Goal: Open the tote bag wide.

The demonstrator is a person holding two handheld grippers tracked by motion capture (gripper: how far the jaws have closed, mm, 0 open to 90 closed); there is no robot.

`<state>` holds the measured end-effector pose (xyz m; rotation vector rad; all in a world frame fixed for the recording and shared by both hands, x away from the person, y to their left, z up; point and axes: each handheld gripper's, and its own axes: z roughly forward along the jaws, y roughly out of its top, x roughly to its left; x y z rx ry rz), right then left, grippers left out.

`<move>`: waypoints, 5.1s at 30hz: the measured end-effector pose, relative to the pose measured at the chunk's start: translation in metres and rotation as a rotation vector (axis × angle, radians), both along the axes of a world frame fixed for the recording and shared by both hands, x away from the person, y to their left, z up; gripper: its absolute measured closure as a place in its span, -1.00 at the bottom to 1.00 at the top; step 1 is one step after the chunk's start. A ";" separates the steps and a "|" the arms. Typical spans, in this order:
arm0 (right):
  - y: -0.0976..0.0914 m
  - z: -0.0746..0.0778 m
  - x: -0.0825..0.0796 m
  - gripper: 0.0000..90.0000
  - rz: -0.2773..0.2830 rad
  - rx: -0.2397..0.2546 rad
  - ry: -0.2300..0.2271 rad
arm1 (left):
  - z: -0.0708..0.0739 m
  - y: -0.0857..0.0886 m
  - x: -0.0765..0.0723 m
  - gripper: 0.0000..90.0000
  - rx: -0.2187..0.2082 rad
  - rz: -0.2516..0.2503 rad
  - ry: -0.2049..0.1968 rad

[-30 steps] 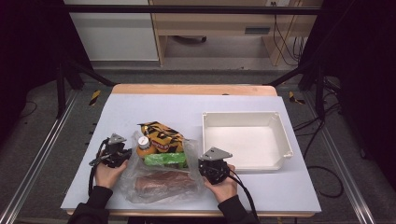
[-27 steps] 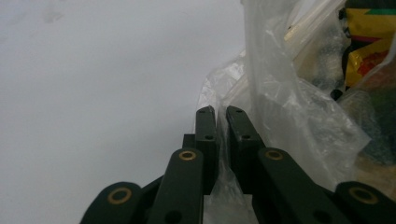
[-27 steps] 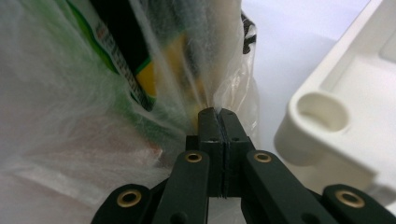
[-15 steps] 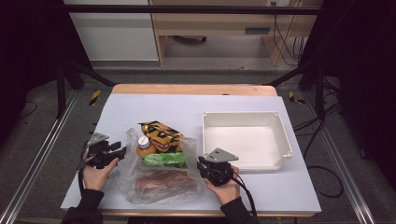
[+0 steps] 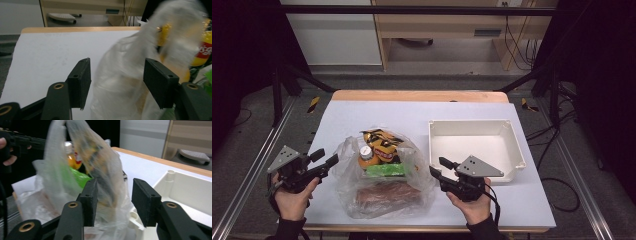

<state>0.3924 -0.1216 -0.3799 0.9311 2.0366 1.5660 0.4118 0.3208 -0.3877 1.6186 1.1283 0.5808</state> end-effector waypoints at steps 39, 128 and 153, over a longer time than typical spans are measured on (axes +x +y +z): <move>-0.001 -0.042 -0.019 1.00 0.122 -0.056 0.188 | -0.037 -0.039 -0.046 1.00 0.118 -0.256 0.164; 0.012 -0.033 0.004 1.00 0.043 -0.161 0.152 | -0.022 -0.032 -0.034 0.97 0.154 -0.079 0.102; 0.017 -0.110 0.014 1.00 -0.012 -0.231 0.288 | -0.088 -0.026 -0.017 0.94 0.272 -0.056 0.323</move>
